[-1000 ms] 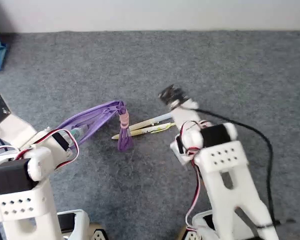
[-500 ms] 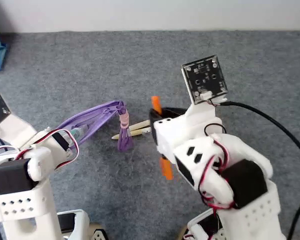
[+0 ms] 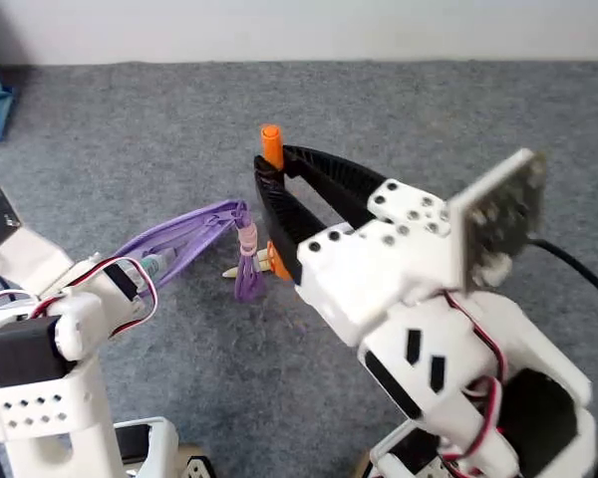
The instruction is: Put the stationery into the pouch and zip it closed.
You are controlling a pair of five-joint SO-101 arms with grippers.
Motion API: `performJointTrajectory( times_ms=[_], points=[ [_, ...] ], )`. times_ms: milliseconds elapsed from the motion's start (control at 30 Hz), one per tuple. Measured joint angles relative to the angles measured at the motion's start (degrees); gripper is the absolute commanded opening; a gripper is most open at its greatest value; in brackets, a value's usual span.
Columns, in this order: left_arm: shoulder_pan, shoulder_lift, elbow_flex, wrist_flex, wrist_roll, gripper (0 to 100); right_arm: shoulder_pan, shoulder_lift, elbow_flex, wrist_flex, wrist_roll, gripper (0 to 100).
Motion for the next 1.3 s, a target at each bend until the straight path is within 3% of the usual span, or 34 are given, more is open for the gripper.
performJointTrajectory(
  times_ms=[200,500,767,967,1167,1300],
  points=[
    [0.0,0.0,0.0,0.0,0.0,1,-0.9,0.4,2.3,-7.5,0.4,0.8],
    [0.0,0.0,0.0,0.0,0.0,1,-13.2,3.3,15.6,-26.5,4.4,0.9],
    [0.0,0.0,0.0,0.0,0.0,1,-14.3,8.0,26.3,-42.3,8.1,0.9],
    [0.0,0.0,0.0,0.0,0.0,1,-14.2,8.2,34.5,-44.1,11.0,3.4],
    [0.0,0.0,0.0,0.0,0.0,1,-13.3,3.0,37.8,-39.5,14.5,24.0],
    [0.0,0.0,0.0,0.0,0.0,1,-11.3,0.4,35.8,-31.8,13.2,21.1]
  ],
)
